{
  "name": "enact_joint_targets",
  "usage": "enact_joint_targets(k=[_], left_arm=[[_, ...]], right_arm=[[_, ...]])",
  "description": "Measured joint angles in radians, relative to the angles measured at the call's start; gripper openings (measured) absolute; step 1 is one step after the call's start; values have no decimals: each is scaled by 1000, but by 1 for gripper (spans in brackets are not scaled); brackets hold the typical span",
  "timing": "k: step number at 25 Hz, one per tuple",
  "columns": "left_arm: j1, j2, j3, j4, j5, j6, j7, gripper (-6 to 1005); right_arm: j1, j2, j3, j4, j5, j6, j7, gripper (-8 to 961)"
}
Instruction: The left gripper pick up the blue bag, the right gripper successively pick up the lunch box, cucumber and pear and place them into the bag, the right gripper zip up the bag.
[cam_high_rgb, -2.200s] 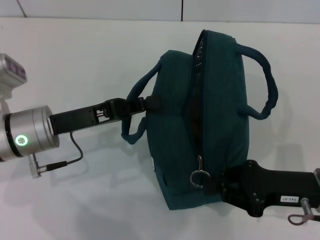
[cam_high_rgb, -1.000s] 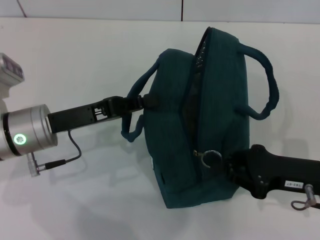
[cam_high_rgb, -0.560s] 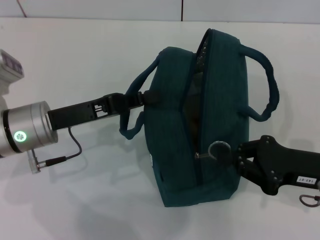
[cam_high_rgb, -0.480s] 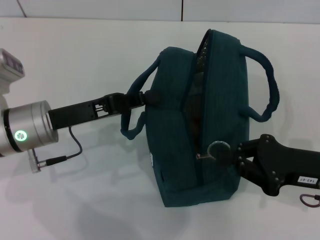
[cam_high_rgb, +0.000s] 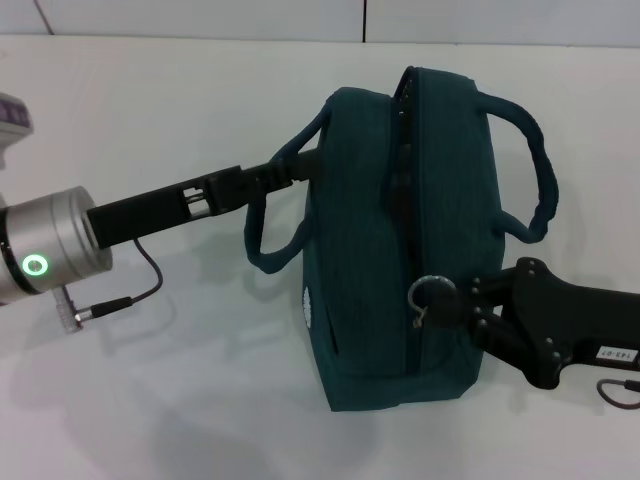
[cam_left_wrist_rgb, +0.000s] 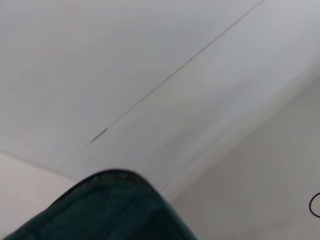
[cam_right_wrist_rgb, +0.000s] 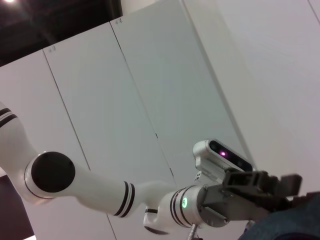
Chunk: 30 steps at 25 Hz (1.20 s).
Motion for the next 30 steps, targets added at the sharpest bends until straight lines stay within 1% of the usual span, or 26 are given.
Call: enact_joint_targets(k=[6, 9, 11, 14, 15, 16, 20, 22, 23, 24, 26, 27, 30], left_arm=[[18, 0, 0, -2, -48, 33, 111, 345], [42, 2, 4, -2, -49, 55, 186, 391], [70, 3, 7, -2, -43, 62, 238, 402], [136, 1, 7, -2, -37, 63, 331, 413], [178, -1, 6, -2, -38, 64, 390, 413], [201, -2, 5, -2, -38, 64, 418, 413], [252, -4, 7, -15, -40, 67, 500, 412], [258, -5, 17, -53, -35, 77, 561, 412], [258, -5, 17, -53, -35, 77, 561, 412], [258, -6, 27, -93, -32, 80, 614, 412], [254, -7, 33, -128, -30, 78, 669, 412], [249, -9, 37, -149, -30, 73, 698, 412], [218, -11, 59, -214, -29, 50, 765, 412]], right_arm=[[7, 8, 24, 0, 0, -4, -6, 21], [15, 11, 34, -3, 1, -6, -7, 22], [21, 14, 38, -7, 1, -7, -7, 22], [28, 19, 49, -14, 1, -9, -8, 22], [33, 19, 53, -15, 1, -10, -7, 22], [37, 19, 61, -15, 1, -12, -5, 23], [56, 13, 106, -15, 2, -30, 12, 23], [61, 11, 126, -16, 2, -32, 13, 23], [64, 12, 134, -16, 2, -31, 12, 23], [69, 15, 141, -16, 1, -28, 11, 23], [76, 17, 145, -15, -1, -23, 10, 24], [99, 21, 146, -16, -5, -17, 9, 24], [113, 22, 144, -16, -5, -16, 10, 24]])
